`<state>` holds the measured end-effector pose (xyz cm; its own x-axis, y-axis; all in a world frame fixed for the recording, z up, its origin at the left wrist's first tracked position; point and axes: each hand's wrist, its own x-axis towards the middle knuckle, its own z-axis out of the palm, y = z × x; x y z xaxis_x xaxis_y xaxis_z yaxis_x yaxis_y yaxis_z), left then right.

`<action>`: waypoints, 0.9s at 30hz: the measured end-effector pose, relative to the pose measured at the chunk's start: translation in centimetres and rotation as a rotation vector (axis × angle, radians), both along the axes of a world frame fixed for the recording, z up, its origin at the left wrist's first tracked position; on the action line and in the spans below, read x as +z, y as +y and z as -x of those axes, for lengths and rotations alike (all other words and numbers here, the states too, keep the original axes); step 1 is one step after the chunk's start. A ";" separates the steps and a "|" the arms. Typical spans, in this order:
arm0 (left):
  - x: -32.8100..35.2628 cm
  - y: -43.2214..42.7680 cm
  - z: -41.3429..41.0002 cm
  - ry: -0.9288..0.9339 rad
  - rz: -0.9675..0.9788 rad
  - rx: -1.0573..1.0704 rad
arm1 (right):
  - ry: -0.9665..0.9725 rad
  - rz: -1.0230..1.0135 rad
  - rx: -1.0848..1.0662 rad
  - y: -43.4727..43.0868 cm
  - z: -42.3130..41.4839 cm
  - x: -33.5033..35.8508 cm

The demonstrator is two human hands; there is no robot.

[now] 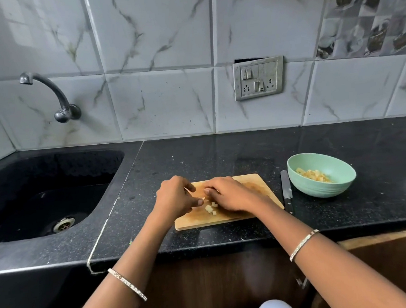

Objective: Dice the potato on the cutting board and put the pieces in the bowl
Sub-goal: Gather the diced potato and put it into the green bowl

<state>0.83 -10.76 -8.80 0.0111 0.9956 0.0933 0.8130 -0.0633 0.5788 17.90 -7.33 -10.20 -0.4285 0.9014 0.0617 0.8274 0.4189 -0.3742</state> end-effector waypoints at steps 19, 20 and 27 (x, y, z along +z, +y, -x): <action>0.9 1.7 -1.9 0.181 0.195 -0.165 | -0.142 0.193 -0.131 -1.2 -5.2 3.5; 1.0 1.8 -2.1 0.165 0.202 -0.159 | -0.163 0.204 -0.131 -1.3 -5.0 3.6; 1.2 2.7 -3.1 0.129 0.205 -0.134 | -0.005 0.208 -0.178 -0.1 -1.9 2.5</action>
<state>3.96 -8.10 -7.63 0.1426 0.9823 -0.1212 0.8732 -0.0672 0.4828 19.78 -7.40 -7.68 -0.2616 0.9557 -0.1347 0.8833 0.1808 -0.4326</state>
